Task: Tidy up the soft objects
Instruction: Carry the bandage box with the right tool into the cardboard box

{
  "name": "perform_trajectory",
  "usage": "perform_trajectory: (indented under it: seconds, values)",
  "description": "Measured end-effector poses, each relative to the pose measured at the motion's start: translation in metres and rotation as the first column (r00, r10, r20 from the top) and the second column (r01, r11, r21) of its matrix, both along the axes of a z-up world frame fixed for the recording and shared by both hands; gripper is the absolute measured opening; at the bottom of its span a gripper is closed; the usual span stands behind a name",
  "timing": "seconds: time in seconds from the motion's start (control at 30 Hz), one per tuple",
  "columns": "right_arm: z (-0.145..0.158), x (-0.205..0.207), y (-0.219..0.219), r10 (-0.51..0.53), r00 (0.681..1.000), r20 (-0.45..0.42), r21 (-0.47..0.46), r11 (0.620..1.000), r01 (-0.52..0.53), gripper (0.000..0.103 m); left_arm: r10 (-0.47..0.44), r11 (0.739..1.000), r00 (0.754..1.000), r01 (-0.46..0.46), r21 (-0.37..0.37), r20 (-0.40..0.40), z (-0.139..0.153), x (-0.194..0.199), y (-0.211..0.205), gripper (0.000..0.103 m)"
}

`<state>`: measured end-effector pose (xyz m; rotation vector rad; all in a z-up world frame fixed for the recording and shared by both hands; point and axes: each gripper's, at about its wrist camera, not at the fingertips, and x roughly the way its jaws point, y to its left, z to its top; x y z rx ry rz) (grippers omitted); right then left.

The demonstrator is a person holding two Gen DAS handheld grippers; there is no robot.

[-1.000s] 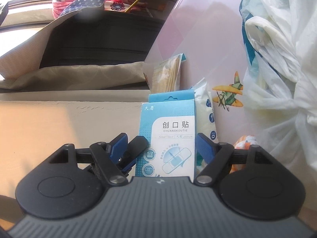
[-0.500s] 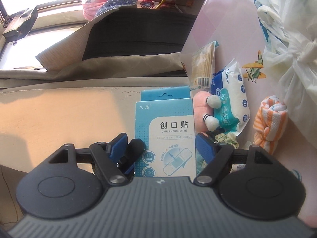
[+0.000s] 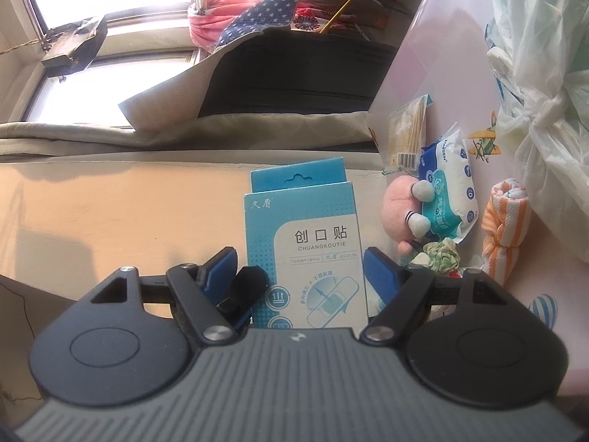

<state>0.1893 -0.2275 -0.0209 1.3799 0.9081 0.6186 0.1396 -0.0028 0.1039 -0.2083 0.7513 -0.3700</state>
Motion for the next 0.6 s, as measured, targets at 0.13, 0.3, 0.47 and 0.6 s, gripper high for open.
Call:
perform_trajectory:
  seconds: [0.13, 0.3, 0.47, 0.6]
  values:
    - [0.006, -0.011, -0.022, -0.033, 0.999, 0.015, 0.008, 0.999, 0.033, 0.077, -0.036, 0.999, 0.999, 0.036, 0.006, 0.014, 0.006, 0.0, -0.022, 0.021]
    - [0.015, -0.025, -0.067, -0.105, 0.994, 0.034, 0.006, 0.994, 0.105, 0.077, -0.111, 0.994, 0.994, 0.111, 0.003, 0.024, 0.013, 0.005, -0.064, 0.021]
    - [0.023, -0.044, -0.133, -0.202, 0.978, 0.048, -0.026, 0.979, 0.204, 0.077, -0.214, 0.976, 0.977, 0.215, -0.028, 0.02, 0.01, 0.016, -0.127, 0.021]
    - [0.022, -0.053, -0.196, -0.291, 0.956, 0.034, -0.074, 0.953, 0.293, 0.077, -0.318, 0.946, 0.948, 0.315, -0.075, -0.022, -0.004, 0.036, -0.196, 0.022]
